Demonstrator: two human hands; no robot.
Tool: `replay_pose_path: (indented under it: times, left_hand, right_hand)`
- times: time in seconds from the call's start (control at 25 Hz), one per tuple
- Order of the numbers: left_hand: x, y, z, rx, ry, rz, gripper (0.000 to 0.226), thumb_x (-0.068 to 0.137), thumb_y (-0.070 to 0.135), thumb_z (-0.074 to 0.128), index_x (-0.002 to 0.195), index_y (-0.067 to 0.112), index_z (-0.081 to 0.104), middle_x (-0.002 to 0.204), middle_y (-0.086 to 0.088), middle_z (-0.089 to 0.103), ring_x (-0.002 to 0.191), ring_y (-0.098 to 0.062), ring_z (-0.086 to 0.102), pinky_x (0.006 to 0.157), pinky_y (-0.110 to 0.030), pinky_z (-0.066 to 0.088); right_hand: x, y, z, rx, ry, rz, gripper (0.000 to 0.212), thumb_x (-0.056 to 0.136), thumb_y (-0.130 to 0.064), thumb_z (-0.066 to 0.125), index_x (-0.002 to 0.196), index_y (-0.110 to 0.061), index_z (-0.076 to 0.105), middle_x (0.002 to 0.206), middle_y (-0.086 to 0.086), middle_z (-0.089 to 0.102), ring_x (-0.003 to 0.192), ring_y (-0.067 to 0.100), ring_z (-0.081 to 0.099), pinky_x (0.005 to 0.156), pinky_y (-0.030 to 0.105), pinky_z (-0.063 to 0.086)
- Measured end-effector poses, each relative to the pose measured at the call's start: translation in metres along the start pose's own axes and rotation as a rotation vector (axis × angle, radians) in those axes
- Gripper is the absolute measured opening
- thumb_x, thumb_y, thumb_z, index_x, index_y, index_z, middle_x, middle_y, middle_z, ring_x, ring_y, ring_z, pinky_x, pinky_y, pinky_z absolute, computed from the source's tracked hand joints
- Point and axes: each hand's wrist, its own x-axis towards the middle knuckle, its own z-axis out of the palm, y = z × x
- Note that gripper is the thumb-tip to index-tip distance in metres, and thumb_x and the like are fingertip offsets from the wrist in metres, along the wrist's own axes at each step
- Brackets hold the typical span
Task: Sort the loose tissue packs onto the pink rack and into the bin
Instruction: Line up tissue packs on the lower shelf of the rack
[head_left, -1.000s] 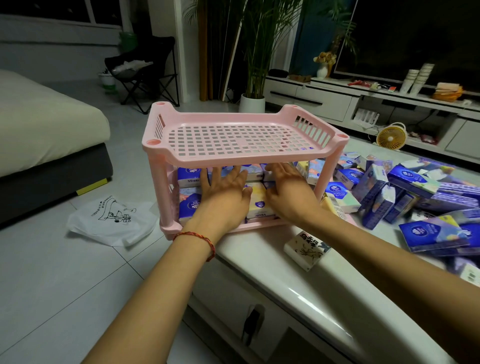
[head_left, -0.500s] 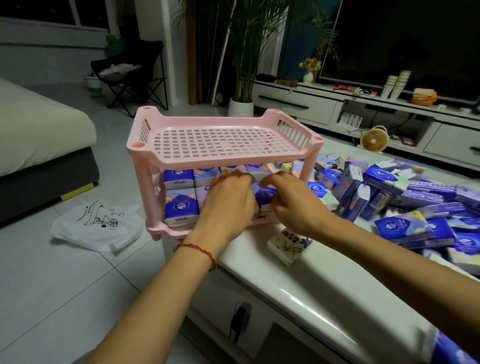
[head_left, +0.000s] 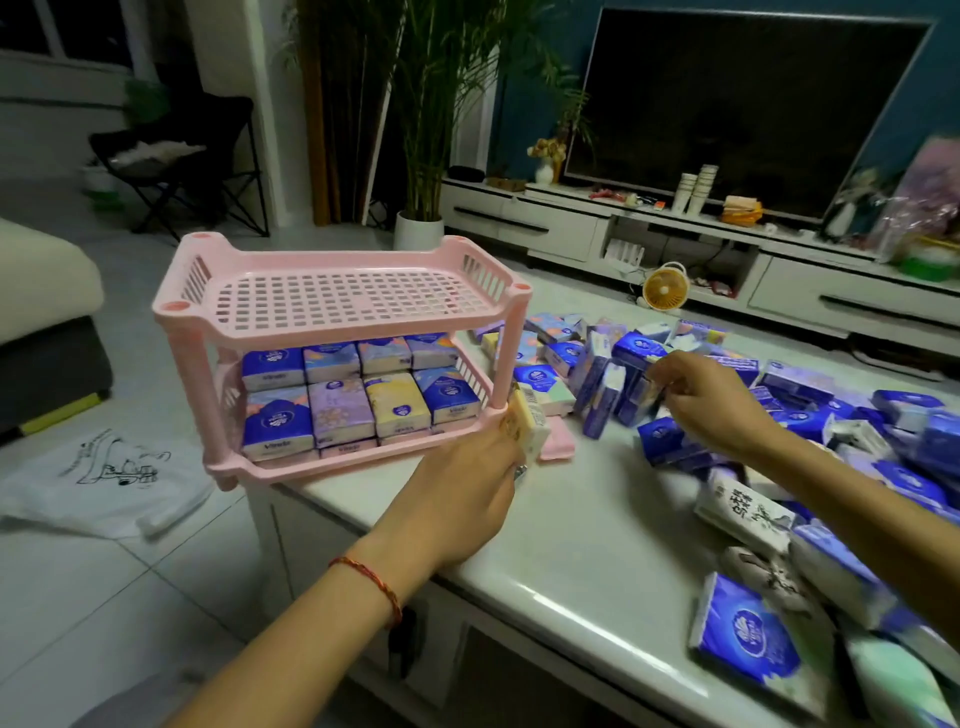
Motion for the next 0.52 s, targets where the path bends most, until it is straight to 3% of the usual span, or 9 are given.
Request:
replay_pose_path:
  times: [0.12, 0.24, 0.4, 0.52]
  left_hand:
    - [0.003, 0.013, 0.008, -0.004, -0.057, 0.024, 0.030, 0.096, 0.019, 0.039, 0.123, 0.019, 0.052, 0.129, 0.000, 0.052, 0.114, -0.020, 0.050, 0.092, -0.029, 0.037]
    - [0.006, 0.021, 0.016, 0.000, -0.117, 0.024, 0.031, 0.097, 0.022, 0.036, 0.126, 0.021, 0.049, 0.130, 0.003, 0.049, 0.116, -0.016, 0.047, 0.096, -0.027, 0.035]
    - [0.010, 0.028, 0.022, 0.017, -0.138, 0.037, 0.031, 0.098, 0.023, 0.035, 0.127, 0.023, 0.047, 0.129, 0.004, 0.048, 0.116, -0.013, 0.045, 0.094, -0.022, 0.031]
    - [0.011, 0.031, 0.024, 0.012, -0.164, 0.033, 0.032, 0.099, 0.024, 0.034, 0.129, 0.023, 0.045, 0.131, 0.004, 0.046, 0.119, -0.012, 0.043, 0.096, -0.023, 0.031]
  right_hand:
    - [-0.003, 0.034, -0.017, 0.008, -0.060, 0.130, 0.022, 0.084, 0.001, 0.056, 0.105, -0.003, 0.060, 0.102, 0.014, 0.063, 0.094, 0.029, 0.057, 0.074, 0.031, 0.043]
    - [-0.007, 0.047, -0.017, -0.028, -0.211, 0.120, 0.018, 0.084, -0.015, 0.065, 0.099, -0.019, 0.057, 0.098, 0.005, 0.062, 0.090, 0.023, 0.053, 0.068, 0.028, 0.041]
    - [-0.011, 0.043, 0.009, -0.328, -0.306, -0.030, 0.037, 0.081, -0.028, 0.066, 0.115, -0.015, 0.057, 0.124, 0.010, 0.049, 0.110, 0.028, 0.049, 0.086, 0.032, 0.042]
    - [-0.014, 0.031, 0.025, -0.366, -0.339, -0.091, 0.022, 0.085, -0.022, 0.056, 0.103, -0.011, 0.053, 0.113, 0.014, 0.055, 0.104, 0.032, 0.053, 0.072, 0.030, 0.037]
